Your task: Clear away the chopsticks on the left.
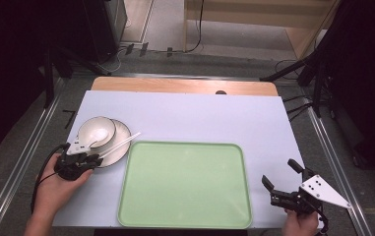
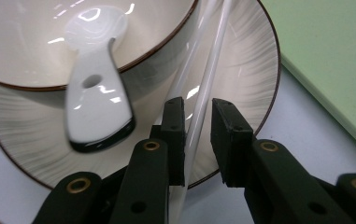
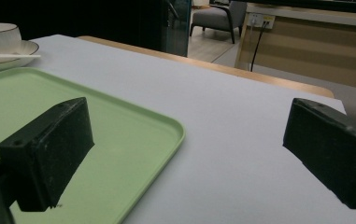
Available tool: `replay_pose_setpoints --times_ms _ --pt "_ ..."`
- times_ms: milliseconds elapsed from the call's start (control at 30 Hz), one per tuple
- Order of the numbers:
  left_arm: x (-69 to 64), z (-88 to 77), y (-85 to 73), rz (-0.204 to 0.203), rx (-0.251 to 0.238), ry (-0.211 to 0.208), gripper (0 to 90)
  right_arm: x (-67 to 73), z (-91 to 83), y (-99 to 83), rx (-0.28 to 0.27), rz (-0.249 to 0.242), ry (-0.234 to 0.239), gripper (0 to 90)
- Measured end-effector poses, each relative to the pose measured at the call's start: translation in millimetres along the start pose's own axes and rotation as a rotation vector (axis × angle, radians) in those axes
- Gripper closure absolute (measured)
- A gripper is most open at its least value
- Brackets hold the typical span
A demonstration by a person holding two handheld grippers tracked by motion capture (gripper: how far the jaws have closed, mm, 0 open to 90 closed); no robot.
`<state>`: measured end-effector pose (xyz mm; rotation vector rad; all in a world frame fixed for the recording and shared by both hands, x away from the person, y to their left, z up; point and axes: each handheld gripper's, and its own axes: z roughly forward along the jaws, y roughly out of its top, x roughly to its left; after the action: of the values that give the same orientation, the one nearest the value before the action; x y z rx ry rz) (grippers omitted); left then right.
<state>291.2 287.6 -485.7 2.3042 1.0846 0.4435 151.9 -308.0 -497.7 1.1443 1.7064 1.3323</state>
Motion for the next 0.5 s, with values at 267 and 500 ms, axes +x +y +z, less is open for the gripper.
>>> replay_pose_setpoints --times_ms 267,500 --pt "-4.1 10.4 4.2 0.015 0.019 -0.036 84.1 0.8 0.4 -0.2 0.004 -0.006 0.001 1.5" --pt "-5.7 6.0 4.6 -0.001 -0.008 -0.059 85.0 0.0 0.6 -0.6 0.005 -0.004 0.002 1.5"
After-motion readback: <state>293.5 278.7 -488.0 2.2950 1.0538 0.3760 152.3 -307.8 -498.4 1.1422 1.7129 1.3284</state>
